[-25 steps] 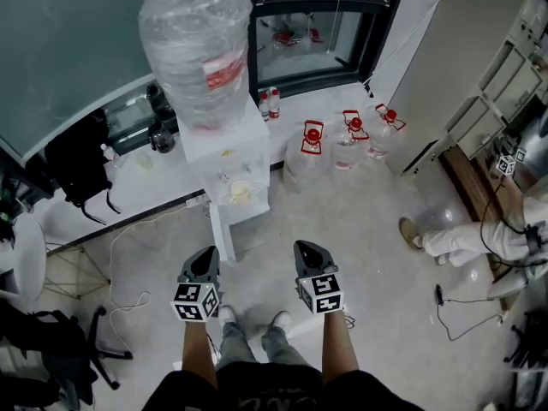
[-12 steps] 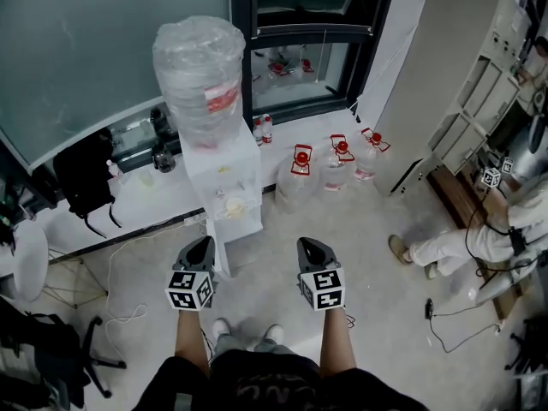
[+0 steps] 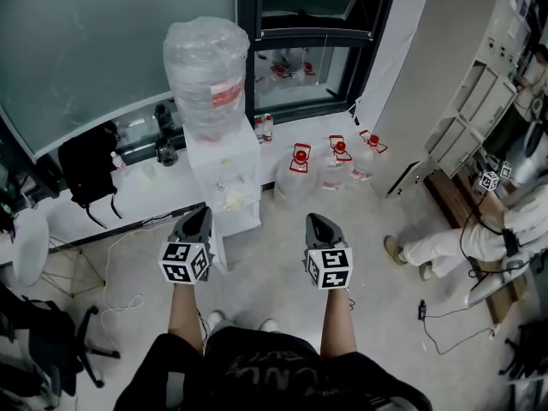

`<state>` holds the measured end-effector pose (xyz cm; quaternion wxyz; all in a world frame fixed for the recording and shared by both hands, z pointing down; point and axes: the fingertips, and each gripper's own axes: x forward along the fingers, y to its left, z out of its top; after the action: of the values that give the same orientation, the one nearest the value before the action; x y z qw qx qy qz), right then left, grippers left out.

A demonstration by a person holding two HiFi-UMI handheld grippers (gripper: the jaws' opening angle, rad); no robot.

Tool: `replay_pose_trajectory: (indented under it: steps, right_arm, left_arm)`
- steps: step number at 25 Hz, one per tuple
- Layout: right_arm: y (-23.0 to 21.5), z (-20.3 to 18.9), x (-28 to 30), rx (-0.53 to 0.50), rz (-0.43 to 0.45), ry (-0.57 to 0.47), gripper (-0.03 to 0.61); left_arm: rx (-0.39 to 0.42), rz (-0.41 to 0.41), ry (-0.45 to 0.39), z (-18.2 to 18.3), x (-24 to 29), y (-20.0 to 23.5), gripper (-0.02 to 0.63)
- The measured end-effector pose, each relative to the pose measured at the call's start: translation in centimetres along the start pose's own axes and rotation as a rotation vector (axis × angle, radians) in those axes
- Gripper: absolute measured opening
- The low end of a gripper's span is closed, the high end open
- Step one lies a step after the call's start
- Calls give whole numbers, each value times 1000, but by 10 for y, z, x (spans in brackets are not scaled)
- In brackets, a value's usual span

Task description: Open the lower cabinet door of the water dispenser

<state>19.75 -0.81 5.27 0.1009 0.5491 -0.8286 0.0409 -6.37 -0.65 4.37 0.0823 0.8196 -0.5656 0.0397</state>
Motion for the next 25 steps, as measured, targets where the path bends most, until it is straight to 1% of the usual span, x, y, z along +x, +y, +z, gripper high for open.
replay_pose_trajectory:
  steps: [3, 8, 17, 20, 25]
  right_arm:
    - [-7, 10, -4, -26, -14, -13, 14]
    - [-13, 27, -5, -56, -21, -47, 14]
    - [-20, 35, 1, -61, -22, -66, 14]
    - [-17, 32, 3, -83, -18, -59, 14]
    - [-16, 31, 10, -86, -8, -51, 14]
  left_arm:
    - [11, 10, -22, 14, -2, 0, 12]
    - [43, 1, -52, 29, 1, -5, 12]
    - [36, 17, -56, 30, 7, -1, 12]
    - [31, 12, -56, 28, 6, -1, 12]
    - [41, 20, -45, 25, 8, 1, 12]
